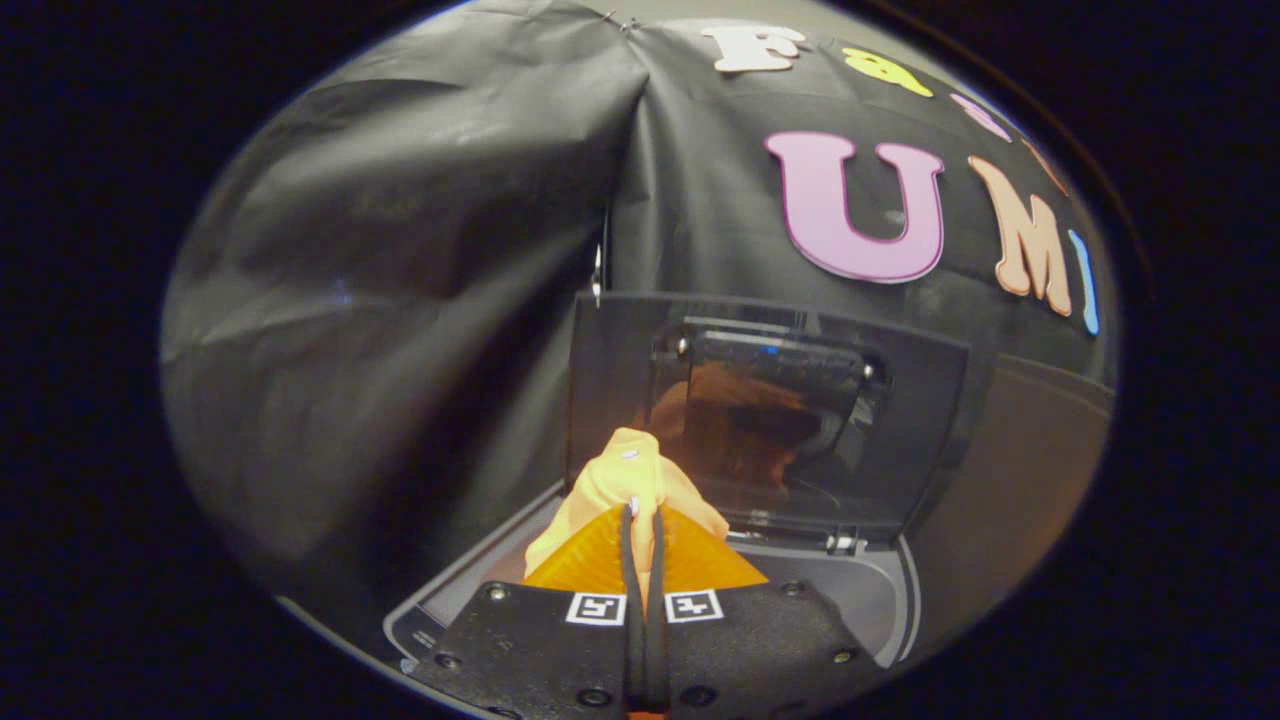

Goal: Put the clothes into the washing machine and then close the washing machine lid.

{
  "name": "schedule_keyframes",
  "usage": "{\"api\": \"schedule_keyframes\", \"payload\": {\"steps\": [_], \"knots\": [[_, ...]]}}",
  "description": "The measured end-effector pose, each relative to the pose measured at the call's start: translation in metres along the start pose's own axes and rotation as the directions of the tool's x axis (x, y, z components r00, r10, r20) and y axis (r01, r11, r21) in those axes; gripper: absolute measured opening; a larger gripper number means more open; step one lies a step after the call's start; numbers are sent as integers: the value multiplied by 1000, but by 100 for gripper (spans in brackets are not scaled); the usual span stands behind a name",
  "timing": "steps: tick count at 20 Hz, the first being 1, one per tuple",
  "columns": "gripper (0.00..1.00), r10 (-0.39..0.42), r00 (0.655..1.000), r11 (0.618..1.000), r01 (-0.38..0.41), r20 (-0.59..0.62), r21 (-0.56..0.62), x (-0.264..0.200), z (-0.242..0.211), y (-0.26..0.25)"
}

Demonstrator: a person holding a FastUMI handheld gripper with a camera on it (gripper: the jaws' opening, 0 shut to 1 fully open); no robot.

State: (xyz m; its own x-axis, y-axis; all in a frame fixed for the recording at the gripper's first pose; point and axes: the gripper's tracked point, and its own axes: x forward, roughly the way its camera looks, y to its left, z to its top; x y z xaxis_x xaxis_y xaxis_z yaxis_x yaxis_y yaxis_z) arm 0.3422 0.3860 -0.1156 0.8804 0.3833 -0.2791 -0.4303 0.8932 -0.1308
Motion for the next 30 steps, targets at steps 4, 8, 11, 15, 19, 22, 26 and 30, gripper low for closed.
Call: {"api": "schedule_keyframes", "payload": {"steps": [4,8,11,15,19,22,26,30], "knots": [[0,8,992,1000,-10,-128,-12,14,-40,1],[1,38,963,997,-20,-267,73,20,-73,8],[1,23,955,992,14,-295,122,22,-74,-2],[7,33,949,984,25,-312,179,23,-78,-5],[12,26,945,983,34,-326,180,21,-79,-11],[18,36,956,982,20,-291,189,18,-71,-10],[52,12,962,977,46,-271,206,15,-56,-17],[99,-44,972,978,88,-230,187,14,-31,-33]]}}
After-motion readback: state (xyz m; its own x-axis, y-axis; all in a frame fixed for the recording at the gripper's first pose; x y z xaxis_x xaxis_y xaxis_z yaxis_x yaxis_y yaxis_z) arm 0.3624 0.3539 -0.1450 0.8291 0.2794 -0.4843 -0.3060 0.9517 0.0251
